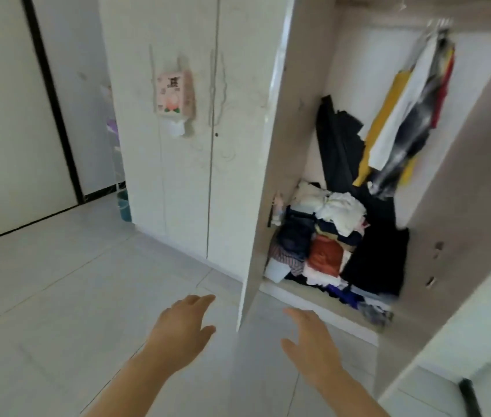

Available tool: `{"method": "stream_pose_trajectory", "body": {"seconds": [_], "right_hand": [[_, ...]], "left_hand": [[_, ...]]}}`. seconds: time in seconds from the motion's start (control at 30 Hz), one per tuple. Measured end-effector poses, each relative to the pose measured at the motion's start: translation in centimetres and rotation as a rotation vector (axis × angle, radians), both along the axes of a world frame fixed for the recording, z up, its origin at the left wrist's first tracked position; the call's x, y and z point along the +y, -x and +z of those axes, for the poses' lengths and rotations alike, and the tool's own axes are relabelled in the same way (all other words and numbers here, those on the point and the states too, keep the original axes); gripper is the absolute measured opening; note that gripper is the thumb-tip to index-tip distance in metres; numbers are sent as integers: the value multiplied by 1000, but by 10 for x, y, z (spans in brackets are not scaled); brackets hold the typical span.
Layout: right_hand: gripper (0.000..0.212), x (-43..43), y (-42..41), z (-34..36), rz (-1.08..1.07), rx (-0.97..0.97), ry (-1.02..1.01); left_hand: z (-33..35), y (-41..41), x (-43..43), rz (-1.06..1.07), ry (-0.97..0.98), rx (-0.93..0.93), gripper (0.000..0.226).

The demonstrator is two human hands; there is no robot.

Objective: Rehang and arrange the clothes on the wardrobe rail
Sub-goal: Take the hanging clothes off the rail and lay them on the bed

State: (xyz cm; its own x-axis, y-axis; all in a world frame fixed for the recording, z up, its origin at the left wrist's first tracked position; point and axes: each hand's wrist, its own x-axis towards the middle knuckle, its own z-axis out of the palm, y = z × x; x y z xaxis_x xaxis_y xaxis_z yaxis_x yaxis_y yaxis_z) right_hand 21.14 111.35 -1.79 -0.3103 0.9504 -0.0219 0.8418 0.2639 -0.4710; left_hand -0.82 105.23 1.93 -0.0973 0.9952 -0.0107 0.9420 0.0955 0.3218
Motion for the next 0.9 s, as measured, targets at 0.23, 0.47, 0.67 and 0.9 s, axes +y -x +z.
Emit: {"method": "stream_pose_trajectory", "body": {"seconds": [0.23,0.47,0.67,0.9], "right_hand": [[56,114,-113,36,-152,7,-135],[54,244,-153,102,-233,58,-325],[55,370,-161,166,-278,27,-515],[55,492,-178,250,-301,35,-678]], "left_hand": [[45,-119,154,-231,-172,-94,55],[105,-168,304,-322,-400,-217,57],[161,-182,440,-424,-568,-322,55],[230,-210,578,-497,-713,-403,54]]}}
